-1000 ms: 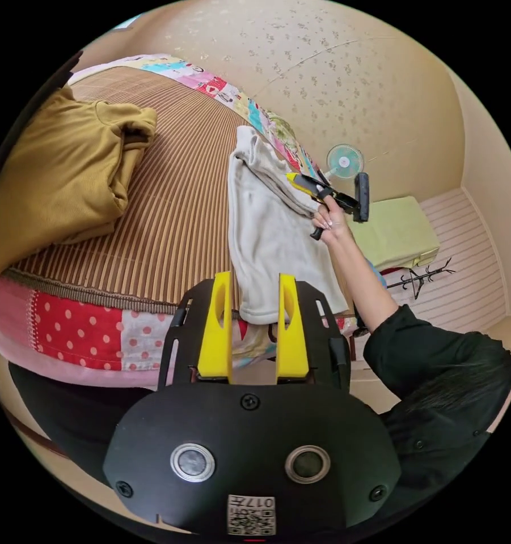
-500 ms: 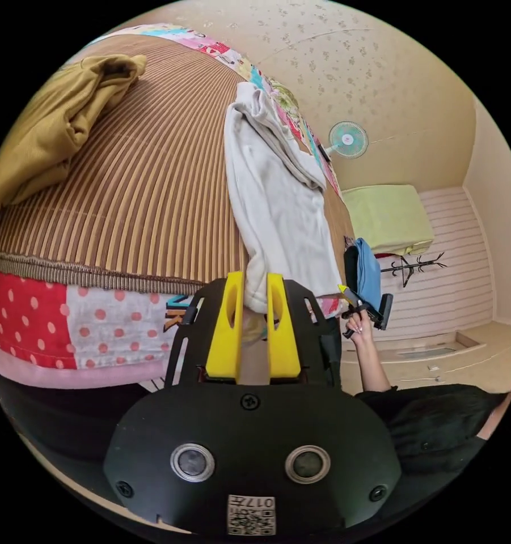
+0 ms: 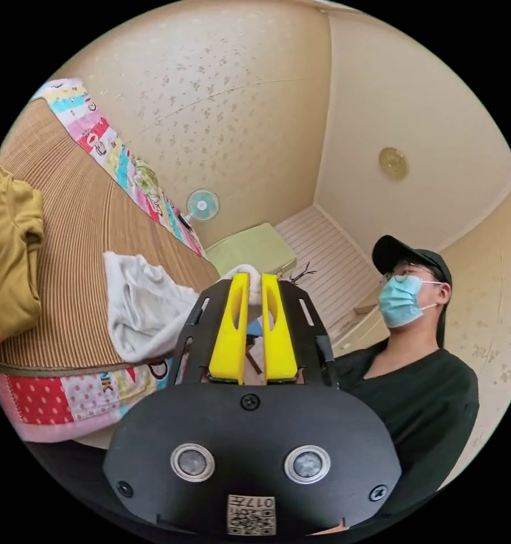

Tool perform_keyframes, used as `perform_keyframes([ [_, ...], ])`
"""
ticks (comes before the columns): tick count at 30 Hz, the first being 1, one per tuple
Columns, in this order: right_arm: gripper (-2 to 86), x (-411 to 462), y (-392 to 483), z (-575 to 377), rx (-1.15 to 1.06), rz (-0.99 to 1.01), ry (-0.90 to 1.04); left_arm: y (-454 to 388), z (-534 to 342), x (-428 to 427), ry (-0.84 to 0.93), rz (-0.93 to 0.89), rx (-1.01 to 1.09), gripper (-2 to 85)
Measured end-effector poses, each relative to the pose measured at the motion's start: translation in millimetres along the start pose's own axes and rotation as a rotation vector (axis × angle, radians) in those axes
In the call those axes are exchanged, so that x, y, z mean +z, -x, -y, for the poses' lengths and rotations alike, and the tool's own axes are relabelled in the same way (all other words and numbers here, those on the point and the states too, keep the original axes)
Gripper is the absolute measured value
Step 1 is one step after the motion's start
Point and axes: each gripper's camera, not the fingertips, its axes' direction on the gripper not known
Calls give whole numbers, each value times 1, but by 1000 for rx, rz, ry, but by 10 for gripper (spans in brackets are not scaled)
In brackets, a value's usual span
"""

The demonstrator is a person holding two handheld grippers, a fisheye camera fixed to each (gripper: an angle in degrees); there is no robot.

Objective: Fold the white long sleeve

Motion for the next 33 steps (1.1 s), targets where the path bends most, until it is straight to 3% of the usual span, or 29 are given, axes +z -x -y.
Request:
perform_keyframes([
  [2,34,61,-23,30,-3,-372,140,32,31,24,10,150,-122,48],
  [4,37,108,-55,39,7,-554,198,68,51,49,8,203,-187,51],
  [7,52,160,-91,38,155,-663,302,115,70,71,-11,341,-248,90],
  [11,50,202,-29,-11,44,-575,349,116,43,49,-86,437,-275,123],
  [16,28,262,35,-93,-133,-601,435,121,-41,41,5,643,-443,184],
  [19,17,298,21,-148,-87,-766,421,134,-86,48,-25,548,-550,191],
  [21,11,327,-12,-176,12,-784,575,151,-95,62,-5,484,-615,192],
  [22,8,330,-17,-187,-30,-772,542,163,-93,73,19,445,-653,191],
  [24,5,326,-15,-189,-86,-736,465,175,-82,85,39,454,-716,189],
  [26,4,336,-18,-178,-116,-701,507,182,-61,99,127,557,-832,187],
  [29,3,350,-25,-157,-128,-667,556,178,-44,121,216,672,-839,185],
  [33,4,348,-34,-138,-48,-566,581,172,-50,121,169,651,-821,168],
])
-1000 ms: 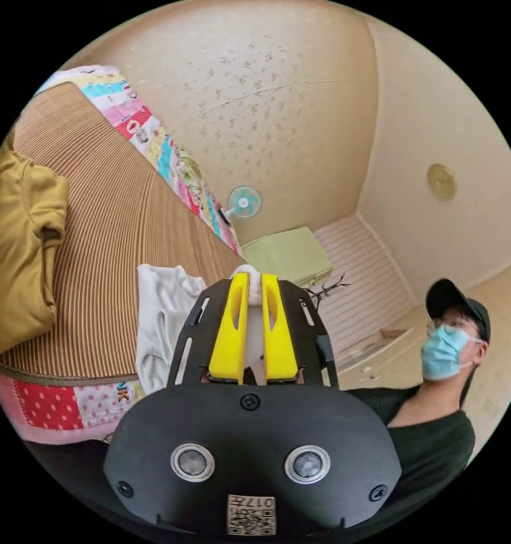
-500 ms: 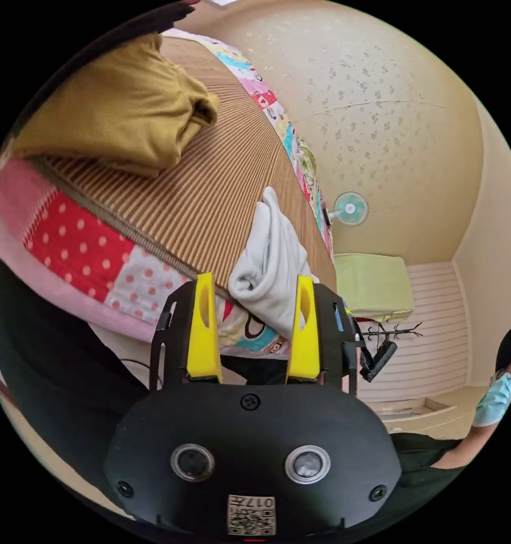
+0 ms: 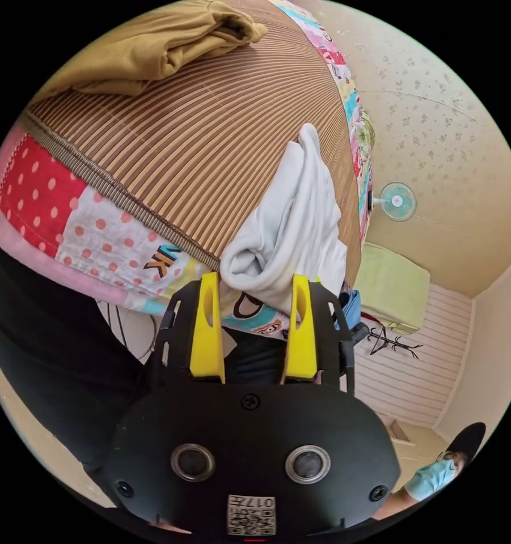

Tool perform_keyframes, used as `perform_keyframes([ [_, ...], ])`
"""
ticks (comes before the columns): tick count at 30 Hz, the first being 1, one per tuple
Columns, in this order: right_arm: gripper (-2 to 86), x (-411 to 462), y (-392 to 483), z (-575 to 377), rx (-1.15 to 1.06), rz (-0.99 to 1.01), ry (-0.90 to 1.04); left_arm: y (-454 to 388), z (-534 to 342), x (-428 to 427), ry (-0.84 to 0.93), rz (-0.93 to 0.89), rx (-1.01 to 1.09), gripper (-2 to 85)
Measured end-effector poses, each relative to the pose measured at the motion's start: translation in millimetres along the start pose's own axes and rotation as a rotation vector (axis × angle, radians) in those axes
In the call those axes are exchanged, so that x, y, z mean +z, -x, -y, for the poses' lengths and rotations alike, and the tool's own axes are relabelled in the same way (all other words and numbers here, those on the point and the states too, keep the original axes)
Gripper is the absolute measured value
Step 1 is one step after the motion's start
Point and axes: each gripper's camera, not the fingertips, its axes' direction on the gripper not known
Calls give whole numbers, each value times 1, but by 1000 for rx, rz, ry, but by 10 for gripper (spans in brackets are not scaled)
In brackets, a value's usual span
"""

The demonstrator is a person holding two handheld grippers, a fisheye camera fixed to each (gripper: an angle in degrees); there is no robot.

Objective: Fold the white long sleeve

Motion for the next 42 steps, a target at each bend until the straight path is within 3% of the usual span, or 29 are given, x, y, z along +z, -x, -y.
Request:
perform_keyframes([
  [4,3,-16,-5,-9,-7,95,-31,16,-18,-7,-62,-186,29,137],
  [8,4,-33,7,-10,-35,67,-51,7,-20,12,-75,-101,112,145],
  [12,4,-48,14,-2,-44,53,-35,-4,-29,9,-259,-224,116,72],
  [14,4,-60,16,4,-23,46,-33,-47,-32,11,-334,-179,251,62],
  [18,5,-91,24,11,-53,43,2,-160,-44,48,-317,-155,619,57],
  [21,7,-149,19,1,-54,61,-55,-250,-85,107,-220,-159,926,58],
  [23,11,-216,-6,-24,84,37,-200,-297,-126,160,-80,-152,1168,65],
  [25,17,-261,-32,-49,197,23,-262,-311,-147,195,59,-164,1234,85],
  [28,37,-317,-80,-92,360,95,-254,-299,-153,214,140,-210,1199,105],
  [32,106,-359,-125,-133,542,348,-225,-245,-115,182,-76,-166,1011,130],
  [34,124,-365,-133,-138,582,461,-245,-222,-90,184,-64,-58,903,167],
  [37,156,-363,-141,-121,616,597,-273,-184,-52,223,140,-14,660,207],
  [38,175,-357,-143,-108,631,644,-238,-171,-43,248,263,-62,578,204],
  [42,236,-347,-145,-83,680,792,-192,-147,-40,293,478,-293,438,161],
])
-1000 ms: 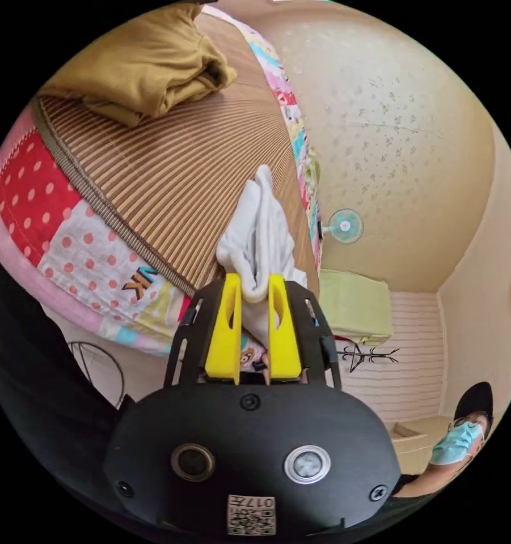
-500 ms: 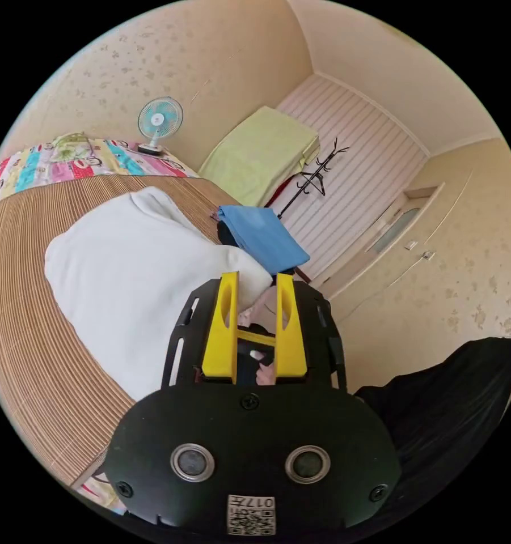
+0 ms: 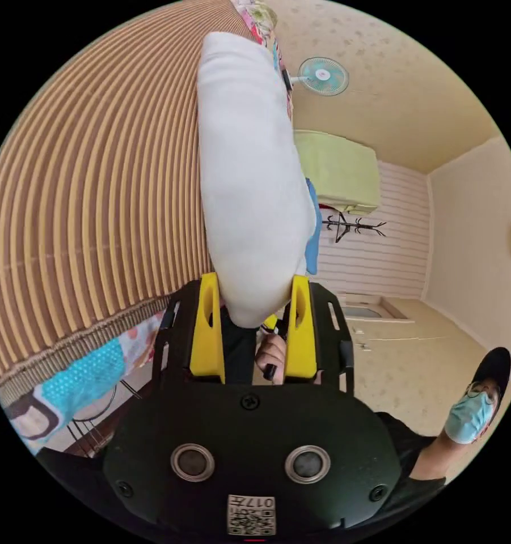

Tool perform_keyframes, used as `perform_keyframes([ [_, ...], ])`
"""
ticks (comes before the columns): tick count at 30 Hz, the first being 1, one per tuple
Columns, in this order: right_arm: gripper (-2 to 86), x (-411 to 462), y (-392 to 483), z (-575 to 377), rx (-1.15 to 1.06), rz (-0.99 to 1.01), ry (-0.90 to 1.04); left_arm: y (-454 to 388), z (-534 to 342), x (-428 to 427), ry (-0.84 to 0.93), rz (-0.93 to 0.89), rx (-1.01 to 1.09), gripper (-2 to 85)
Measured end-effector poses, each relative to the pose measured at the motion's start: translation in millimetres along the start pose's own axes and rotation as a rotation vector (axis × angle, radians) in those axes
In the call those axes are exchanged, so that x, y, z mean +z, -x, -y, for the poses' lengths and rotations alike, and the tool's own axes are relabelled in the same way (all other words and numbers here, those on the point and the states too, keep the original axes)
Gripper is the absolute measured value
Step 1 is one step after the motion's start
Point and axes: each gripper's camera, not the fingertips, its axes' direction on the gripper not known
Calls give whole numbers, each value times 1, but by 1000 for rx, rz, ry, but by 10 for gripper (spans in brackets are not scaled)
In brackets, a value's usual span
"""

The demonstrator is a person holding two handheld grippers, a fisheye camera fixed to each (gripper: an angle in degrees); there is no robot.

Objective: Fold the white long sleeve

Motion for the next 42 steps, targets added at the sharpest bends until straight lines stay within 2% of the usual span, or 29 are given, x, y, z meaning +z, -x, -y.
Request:
perform_keyframes([
  [3,266,-2,4,4,43,85,-17,-12,-13,18,103,27,68,130],
  [5,263,-3,8,8,51,116,-9,-25,-37,30,187,23,111,125],
  [7,254,4,11,11,46,238,54,-36,-57,37,252,20,158,124],
  [9,239,1,22,9,5,322,56,-50,-72,34,262,44,227,124],
  [13,213,-26,91,28,-249,458,-45,-107,-86,2,256,49,479,125],
  [15,204,-52,145,52,-429,417,-83,-130,-96,-17,203,110,573,142],
  [17,193,-94,220,85,-659,305,-153,-147,-108,-37,138,224,640,160],
  [18,190,-105,235,94,-681,279,-180,-148,-110,-41,125,248,647,161],
  [22,175,-182,275,168,-578,112,-452,-133,-115,-61,74,279,584,160],
  [27,161,-250,194,212,-148,-243,-674,-104,-121,-86,18,219,449,158],
  [28,154,-256,171,203,-15,-400,-704,-99,-125,-95,-12,229,425,158],
  [30,143,-253,148,173,-7,-441,-776,-90,-130,-112,-59,253,387,157],
  [33,136,-233,136,109,-116,-432,-879,-75,-142,-156,-156,310,298,157],
  [36,119,-192,142,55,-160,-656,-935,-76,-164,-220,-318,416,243,156],
  [38,106,-153,149,29,-191,-852,-927,-97,-197,-282,-533,591,228,148],
  [39,103,-143,150,24,-205,-887,-926,-105,-207,-298,-599,639,232,146],
  [41,91,-109,155,6,-247,-977,-956,-142,-251,-360,-872,859,208,144],
  [42,89,-101,156,2,-257,-990,-965,-151,-262,-374,-948,924,182,152],
])
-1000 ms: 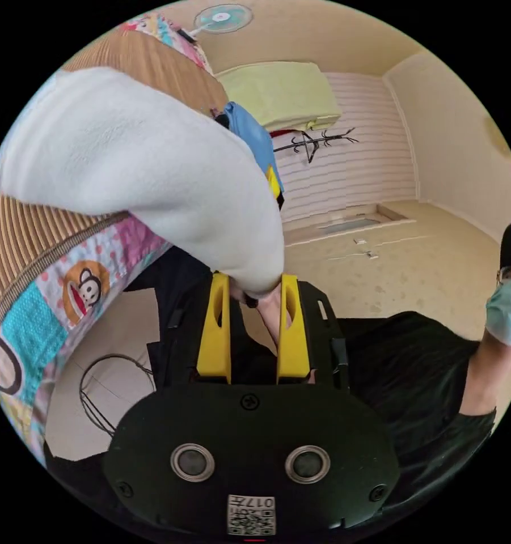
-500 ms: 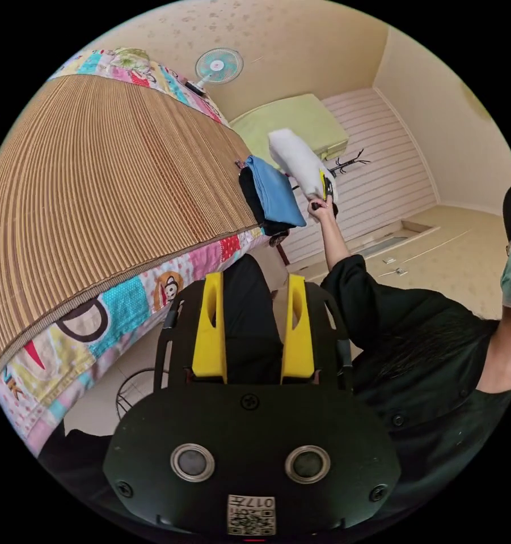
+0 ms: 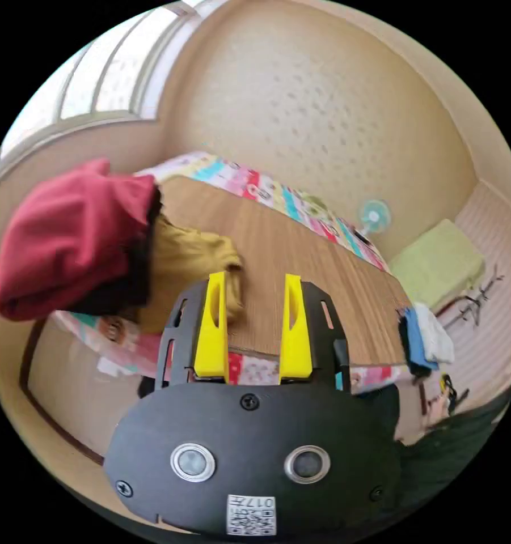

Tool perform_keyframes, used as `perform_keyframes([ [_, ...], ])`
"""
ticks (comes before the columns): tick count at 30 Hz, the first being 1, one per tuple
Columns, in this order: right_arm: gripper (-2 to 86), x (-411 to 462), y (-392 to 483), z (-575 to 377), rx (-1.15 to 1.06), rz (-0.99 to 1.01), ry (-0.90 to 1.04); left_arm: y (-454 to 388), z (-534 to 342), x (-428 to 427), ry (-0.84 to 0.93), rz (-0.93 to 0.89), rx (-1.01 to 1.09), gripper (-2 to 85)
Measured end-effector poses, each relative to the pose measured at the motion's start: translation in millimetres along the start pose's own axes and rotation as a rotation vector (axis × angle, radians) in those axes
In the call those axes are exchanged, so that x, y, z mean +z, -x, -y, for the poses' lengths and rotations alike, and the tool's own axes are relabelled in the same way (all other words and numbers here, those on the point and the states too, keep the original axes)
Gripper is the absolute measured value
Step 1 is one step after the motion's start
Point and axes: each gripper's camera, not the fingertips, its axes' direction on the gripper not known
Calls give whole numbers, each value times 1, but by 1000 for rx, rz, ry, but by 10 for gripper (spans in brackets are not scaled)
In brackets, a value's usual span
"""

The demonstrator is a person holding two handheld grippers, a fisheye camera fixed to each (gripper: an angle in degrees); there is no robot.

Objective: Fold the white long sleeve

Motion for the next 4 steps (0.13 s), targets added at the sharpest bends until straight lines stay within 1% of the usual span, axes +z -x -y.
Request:
perform_keyframes([
  [1,85,-2,13,-11,-20,-6,-24,15,13,-34,-115,169,-52,166],
  [2,82,0,26,-21,-42,5,-40,29,24,-60,-211,299,-105,173],
  [4,79,7,44,-36,-62,36,-41,49,45,-77,-278,377,-147,171],
])
